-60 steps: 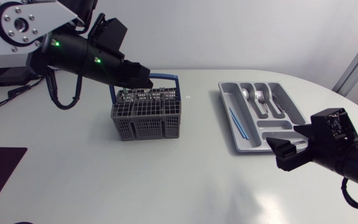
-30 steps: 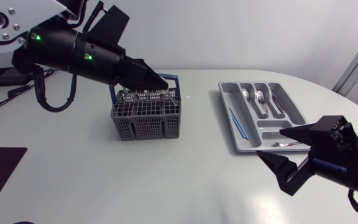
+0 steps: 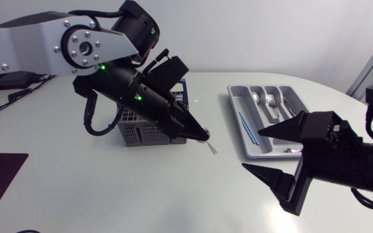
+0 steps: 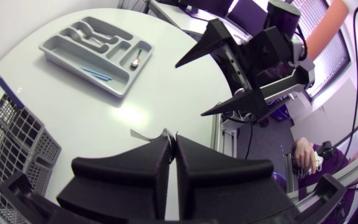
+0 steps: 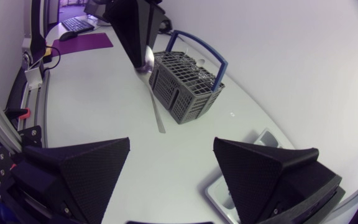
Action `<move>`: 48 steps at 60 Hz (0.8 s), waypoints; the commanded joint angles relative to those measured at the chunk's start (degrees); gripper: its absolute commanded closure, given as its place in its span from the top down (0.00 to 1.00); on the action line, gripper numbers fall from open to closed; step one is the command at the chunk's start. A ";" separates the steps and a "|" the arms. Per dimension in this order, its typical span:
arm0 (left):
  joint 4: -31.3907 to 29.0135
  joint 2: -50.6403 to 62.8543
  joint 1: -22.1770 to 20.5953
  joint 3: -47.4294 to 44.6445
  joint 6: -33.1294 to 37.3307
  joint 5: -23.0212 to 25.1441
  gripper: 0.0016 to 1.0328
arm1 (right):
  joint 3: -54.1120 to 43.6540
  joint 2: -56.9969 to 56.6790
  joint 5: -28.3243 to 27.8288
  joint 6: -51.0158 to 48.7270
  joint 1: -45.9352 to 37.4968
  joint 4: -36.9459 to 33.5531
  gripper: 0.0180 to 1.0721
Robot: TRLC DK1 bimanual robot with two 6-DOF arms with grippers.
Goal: Unload the cutlery basket into the drawer organizer.
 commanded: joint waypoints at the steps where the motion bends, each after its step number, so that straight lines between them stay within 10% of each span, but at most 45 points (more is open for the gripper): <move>1: -2.20 2.27 -1.17 4.38 4.55 2.30 0.03 | 0.99 2.03 -1.99 -2.80 0.49 0.98 0.92; 37: -20.21 11.32 -3.01 17.30 20.37 5.03 0.03 | 9.07 14.77 -19.83 -14.84 -4.35 -5.00 0.78; 48: -23.64 12.73 -2.93 20.64 21.60 5.99 0.03 | 7.66 16.53 -21.50 -18.27 -5.05 -4.03 0.52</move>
